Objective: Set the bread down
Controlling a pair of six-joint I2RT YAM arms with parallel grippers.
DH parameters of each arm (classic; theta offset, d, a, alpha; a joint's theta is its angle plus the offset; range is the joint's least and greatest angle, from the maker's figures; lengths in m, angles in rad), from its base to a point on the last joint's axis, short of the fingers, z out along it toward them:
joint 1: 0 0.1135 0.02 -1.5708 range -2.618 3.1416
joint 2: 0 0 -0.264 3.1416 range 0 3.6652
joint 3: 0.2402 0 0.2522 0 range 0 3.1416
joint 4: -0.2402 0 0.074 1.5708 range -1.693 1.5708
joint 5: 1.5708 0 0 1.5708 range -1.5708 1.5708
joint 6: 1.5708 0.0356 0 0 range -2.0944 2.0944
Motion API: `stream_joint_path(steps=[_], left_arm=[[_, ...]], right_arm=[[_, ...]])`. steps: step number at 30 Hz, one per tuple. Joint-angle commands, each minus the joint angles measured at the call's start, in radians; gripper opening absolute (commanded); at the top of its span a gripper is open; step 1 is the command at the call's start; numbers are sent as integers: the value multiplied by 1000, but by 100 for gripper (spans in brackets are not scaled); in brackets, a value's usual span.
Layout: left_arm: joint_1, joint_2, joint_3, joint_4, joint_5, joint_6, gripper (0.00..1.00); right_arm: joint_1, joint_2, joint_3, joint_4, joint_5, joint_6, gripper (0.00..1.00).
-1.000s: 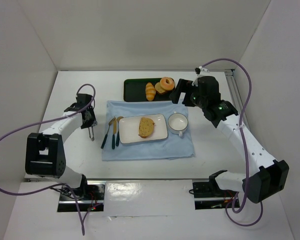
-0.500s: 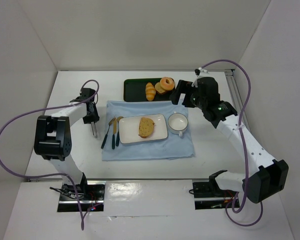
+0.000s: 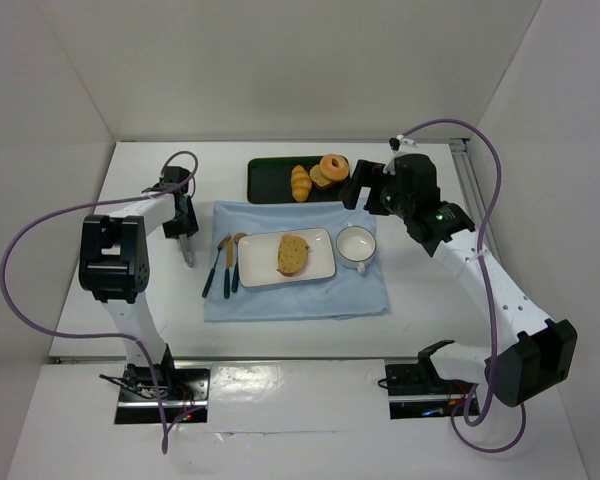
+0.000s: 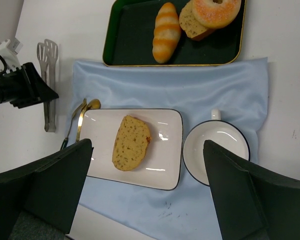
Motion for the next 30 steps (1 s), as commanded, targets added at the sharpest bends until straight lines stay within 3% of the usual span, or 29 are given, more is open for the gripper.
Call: stream_joint_path(steps=[1, 30], left_arm=[[18, 54, 28, -30, 9, 23, 52], [66, 165, 195, -132, 210, 51, 73]], right_arm=[[-7, -27, 9, 54, 0, -3, 98], [-7, -9, 29, 45, -36, 6, 98]])
